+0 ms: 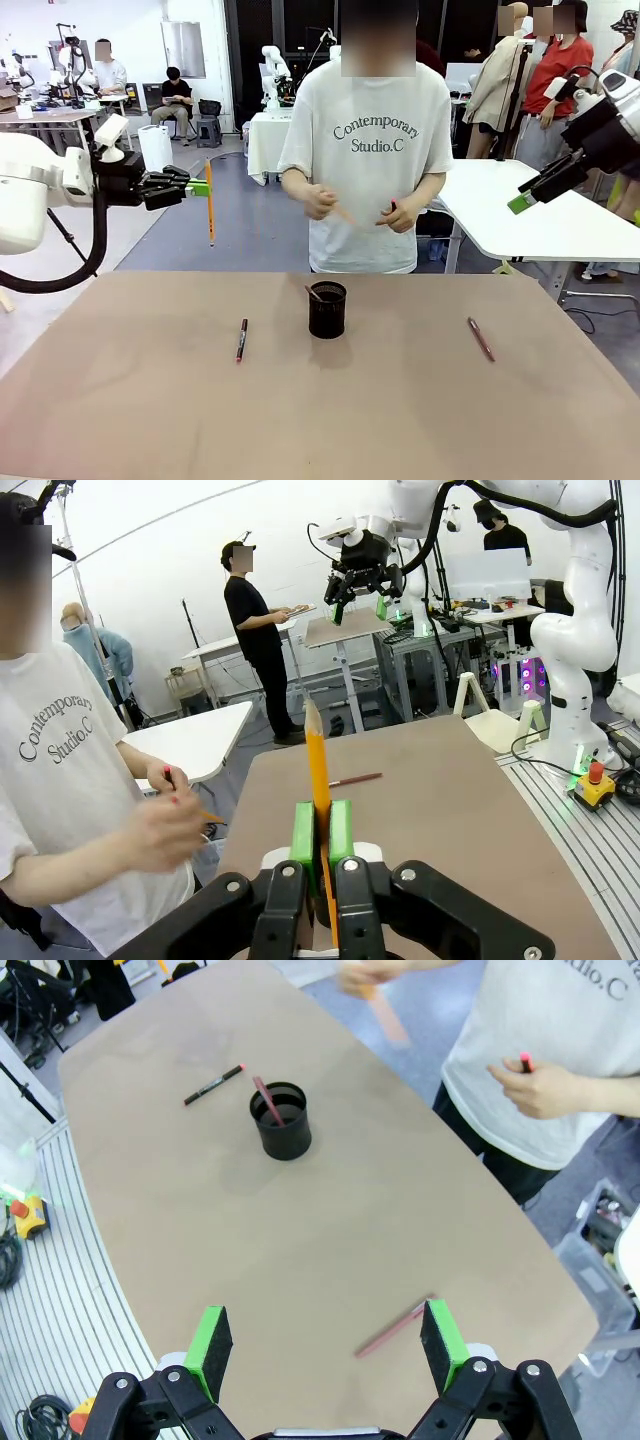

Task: Place the pens into the pen holder.
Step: Pick up a writing instrument from the table and place it into the Pen holder.

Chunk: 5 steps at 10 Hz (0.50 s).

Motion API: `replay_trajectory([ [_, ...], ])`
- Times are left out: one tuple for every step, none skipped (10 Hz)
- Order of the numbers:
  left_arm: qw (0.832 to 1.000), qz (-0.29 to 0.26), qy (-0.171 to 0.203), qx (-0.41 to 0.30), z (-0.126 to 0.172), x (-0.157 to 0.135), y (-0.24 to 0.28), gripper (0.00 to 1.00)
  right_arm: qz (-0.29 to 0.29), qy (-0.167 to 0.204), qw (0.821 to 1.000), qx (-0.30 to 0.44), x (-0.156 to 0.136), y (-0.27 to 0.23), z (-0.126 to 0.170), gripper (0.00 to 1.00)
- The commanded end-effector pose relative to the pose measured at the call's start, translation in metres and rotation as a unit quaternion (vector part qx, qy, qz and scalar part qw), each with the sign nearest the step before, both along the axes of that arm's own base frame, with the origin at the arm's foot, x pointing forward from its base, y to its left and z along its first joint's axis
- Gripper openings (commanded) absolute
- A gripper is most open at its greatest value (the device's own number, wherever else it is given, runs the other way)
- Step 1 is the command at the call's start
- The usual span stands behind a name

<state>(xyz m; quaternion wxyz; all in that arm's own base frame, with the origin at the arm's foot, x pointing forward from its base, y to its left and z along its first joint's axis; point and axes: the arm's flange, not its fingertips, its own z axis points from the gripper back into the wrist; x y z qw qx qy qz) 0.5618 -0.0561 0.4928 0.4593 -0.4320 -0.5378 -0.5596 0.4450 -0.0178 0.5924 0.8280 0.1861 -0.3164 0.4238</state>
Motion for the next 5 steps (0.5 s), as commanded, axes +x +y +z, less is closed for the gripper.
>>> replay_trajectory([
  [1.000, 0.000, -0.002, 0.000, 0.0021, 0.0011, 0.0002, 0.00, 0.002, -0.002, 1.000, 0.004, -0.0001, 0.0002, 0.0013, 1.00],
  [1.000, 0.000, -0.002, 0.000, 0.0021, 0.0011, 0.0002, 0.00, 0.002, -0.002, 1.000, 0.004, -0.0001, 0.0002, 0.0013, 1.00],
  [1.000, 0.000, -0.002, 0.000, 0.0021, 0.0011, 0.0002, 0.00, 0.002, -0.002, 1.000, 0.004, -0.0001, 0.0002, 0.0013, 1.00],
  [1.000, 0.000, -0.002, 0.000, 0.0021, 0.0011, 0.0002, 0.00, 0.002, -0.002, 1.000, 0.004, -0.0001, 0.0002, 0.0013, 1.00],
  [1.000, 0.000, -0.002, 0.000, 0.0021, 0.0011, 0.0002, 0.00, 0.002, -0.002, 1.000, 0.004, -0.0001, 0.0002, 0.0013, 1.00],
])
